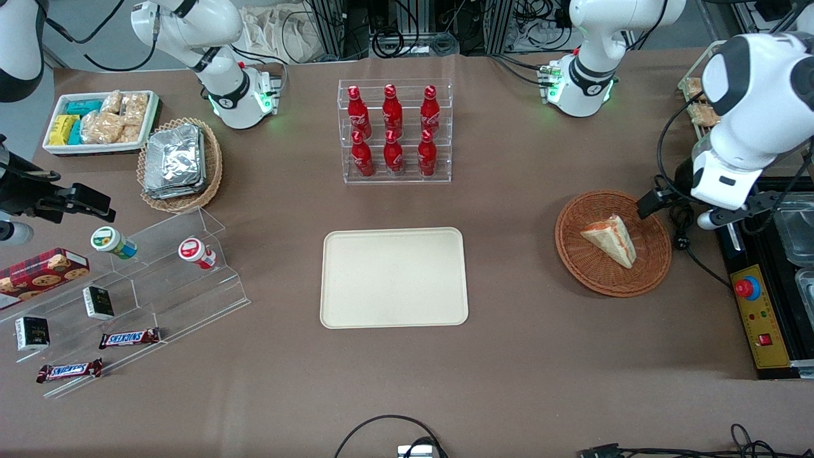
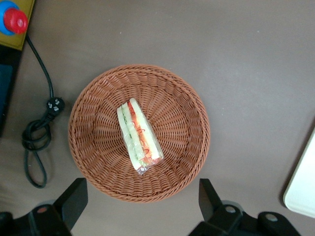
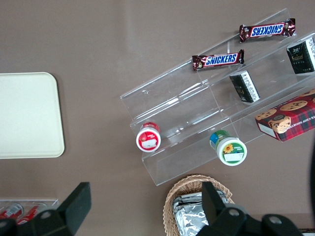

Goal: Place sandwich from basket to tray
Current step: 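Move the left gripper over the wrapped sandwich in the wicker basket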

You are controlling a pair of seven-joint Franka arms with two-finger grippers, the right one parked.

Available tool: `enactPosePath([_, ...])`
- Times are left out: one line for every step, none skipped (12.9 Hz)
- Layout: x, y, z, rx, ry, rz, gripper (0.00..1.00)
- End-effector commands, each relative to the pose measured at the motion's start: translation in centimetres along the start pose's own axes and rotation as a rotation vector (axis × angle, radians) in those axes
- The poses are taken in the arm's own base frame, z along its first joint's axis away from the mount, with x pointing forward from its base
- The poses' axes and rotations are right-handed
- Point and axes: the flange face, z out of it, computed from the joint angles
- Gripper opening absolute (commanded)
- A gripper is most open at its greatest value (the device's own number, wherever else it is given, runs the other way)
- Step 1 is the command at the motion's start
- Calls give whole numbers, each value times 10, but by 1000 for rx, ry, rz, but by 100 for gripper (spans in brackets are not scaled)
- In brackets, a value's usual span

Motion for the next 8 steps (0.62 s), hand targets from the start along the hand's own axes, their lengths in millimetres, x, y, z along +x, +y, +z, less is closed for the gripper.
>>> enactPosePath([-15,-4,13,-14,14,-87,100])
enactPosePath([-19,-6,25,-17,19,-125,100])
enactPosePath([-24,-8,40,-24,31,-165,100])
enactPosePath([-28,-10,55,-31,45,-198,100])
enactPosePath([-33,-13,70,-39,58,-223,100])
enactPosePath([-38,-16,84,-43,64,-240,100])
enactPosePath([-40,-16,97,-45,65,-268,100])
enactPosePath([-39,-17,109,-44,60,-296,100])
